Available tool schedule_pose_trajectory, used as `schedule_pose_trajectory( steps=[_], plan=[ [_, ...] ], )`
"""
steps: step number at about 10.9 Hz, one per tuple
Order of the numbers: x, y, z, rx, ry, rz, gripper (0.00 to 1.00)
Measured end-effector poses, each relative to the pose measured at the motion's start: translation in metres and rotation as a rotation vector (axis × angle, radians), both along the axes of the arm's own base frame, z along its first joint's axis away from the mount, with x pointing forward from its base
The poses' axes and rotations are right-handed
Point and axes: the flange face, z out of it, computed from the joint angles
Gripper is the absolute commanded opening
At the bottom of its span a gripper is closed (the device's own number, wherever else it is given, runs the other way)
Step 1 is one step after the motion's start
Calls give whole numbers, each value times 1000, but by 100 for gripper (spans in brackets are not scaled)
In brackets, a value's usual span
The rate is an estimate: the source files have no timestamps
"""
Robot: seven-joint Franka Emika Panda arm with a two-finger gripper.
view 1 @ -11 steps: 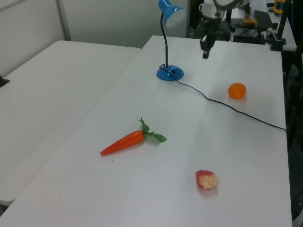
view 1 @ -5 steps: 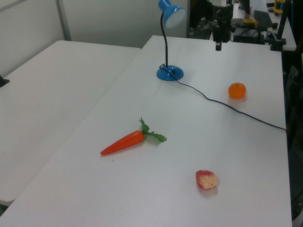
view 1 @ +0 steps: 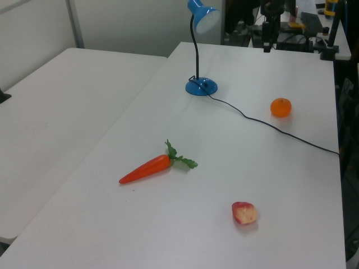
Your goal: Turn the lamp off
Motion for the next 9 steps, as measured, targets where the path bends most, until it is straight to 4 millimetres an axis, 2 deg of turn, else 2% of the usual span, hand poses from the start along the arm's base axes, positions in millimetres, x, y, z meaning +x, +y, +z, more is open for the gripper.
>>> schedule_pose_trajectory(
  steps=[3, 9],
  plan=[
    [-4, -10, 1, 2, -2, -18, 100],
    [-3, -8, 0, 5, 0, -14, 100]
  ],
)
